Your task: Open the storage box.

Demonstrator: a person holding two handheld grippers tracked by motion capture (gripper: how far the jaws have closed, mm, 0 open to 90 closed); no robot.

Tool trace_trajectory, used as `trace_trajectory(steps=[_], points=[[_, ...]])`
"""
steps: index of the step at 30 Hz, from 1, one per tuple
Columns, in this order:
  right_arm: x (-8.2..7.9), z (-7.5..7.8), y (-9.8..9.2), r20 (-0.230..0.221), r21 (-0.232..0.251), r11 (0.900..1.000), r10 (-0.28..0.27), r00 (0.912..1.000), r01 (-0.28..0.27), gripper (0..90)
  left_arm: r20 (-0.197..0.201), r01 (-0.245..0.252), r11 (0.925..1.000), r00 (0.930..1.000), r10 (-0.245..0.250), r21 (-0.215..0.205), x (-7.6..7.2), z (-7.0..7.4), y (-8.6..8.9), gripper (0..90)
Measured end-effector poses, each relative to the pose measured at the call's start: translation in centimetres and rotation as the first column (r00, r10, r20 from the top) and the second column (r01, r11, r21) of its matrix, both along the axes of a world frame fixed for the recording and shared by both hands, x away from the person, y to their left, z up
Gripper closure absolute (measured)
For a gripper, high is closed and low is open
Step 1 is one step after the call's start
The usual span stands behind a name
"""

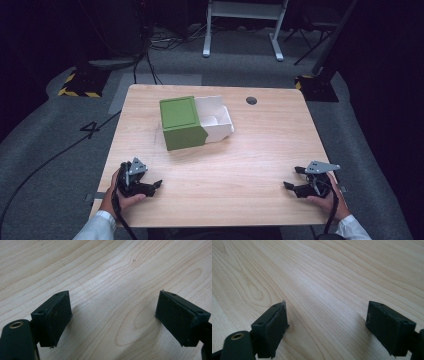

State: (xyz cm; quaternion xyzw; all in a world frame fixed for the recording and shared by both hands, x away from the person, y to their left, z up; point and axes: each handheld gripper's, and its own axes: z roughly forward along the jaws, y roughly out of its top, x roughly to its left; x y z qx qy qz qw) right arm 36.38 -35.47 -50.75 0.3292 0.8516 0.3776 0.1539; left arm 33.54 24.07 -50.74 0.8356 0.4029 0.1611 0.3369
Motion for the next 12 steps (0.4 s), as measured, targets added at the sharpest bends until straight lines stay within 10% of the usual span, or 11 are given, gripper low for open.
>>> trace_trajectory(steps=[12], points=[[0.00, 0.00, 0.00, 0.000, 0.000, 1.000, -0.001, 1.0000, 0.001, 17.5, -0.002, 0.000, 1.0000, 1.0000, 0.000, -0.003, 0.01, -0.01, -0.01, 13.5]])
